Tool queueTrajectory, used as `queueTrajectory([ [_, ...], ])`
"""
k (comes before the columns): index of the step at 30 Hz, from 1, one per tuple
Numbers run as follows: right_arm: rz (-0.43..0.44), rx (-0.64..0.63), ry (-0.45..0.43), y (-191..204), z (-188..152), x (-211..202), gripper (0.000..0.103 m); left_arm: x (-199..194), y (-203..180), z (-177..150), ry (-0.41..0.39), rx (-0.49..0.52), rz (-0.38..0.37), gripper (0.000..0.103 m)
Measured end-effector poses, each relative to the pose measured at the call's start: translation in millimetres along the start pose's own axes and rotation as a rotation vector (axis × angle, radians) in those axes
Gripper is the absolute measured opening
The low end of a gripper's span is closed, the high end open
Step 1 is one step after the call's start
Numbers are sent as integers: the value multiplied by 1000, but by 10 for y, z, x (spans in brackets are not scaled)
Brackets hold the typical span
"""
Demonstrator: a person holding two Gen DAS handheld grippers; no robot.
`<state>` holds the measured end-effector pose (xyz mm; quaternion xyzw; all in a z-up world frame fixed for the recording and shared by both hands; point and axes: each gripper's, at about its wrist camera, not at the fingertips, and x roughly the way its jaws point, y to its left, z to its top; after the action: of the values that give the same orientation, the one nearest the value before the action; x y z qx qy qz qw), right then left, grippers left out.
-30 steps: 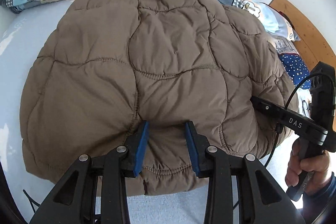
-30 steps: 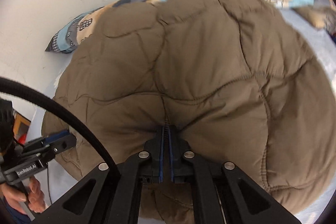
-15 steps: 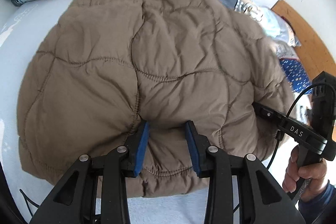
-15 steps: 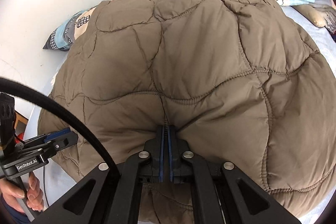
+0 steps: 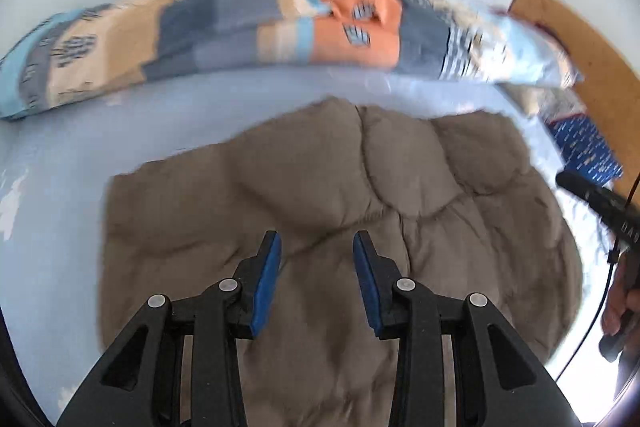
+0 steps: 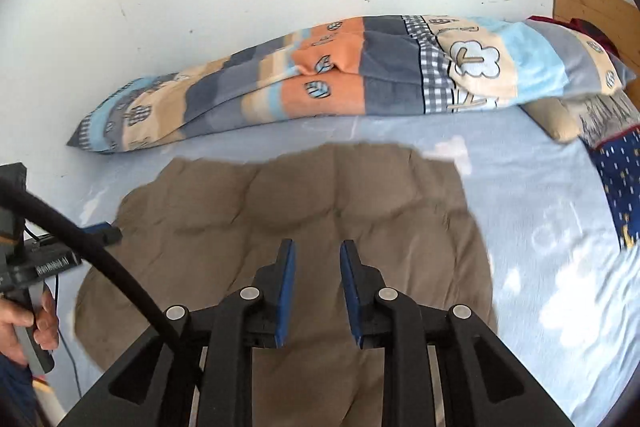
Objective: Fold large clothes
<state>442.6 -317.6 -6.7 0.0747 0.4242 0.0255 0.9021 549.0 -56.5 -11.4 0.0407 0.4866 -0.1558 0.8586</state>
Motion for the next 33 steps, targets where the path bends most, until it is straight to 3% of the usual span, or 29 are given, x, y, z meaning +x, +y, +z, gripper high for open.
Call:
queueTrajectory([
  [2, -38, -1, 37, -80, 136, 282, 25, 380, -109, 113, 88, 52, 59, 36],
  [5, -63, 6, 131, -233, 187, 716, 24, 683, -128, 193, 192, 52, 80, 37],
  [8, -90, -3, 274, -349, 102, 1137, 24, 815, -105, 179, 222, 41, 63, 39],
  [12, -76, 32, 333, -478, 3, 1345, 25, 912, -42, 159, 235, -47, 42, 39],
  [15, -79, 48, 353, -517, 56, 1356, 24, 731, -33, 139, 174, -72, 33, 37],
  [19, -1, 59, 226, -524, 113, 769, 24, 42, 164, -69, 50, -120, -49, 37],
  [22, 10, 60, 137, -637, 37, 99, 24, -388, 269, -370, -5, -119, -24, 37],
  [25, -1, 96, 122, -755, -161, -254, 25, -704, 427, -809, -38, -151, 41, 37],
  [29, -28, 160, 103, -845, -539, -550, 24, -829, 638, -1247, -48, -230, 68, 37],
  [33, -94, 223, 95, -846, -820, -634, 24, -670, 781, -1481, -20, -276, 104, 37],
])
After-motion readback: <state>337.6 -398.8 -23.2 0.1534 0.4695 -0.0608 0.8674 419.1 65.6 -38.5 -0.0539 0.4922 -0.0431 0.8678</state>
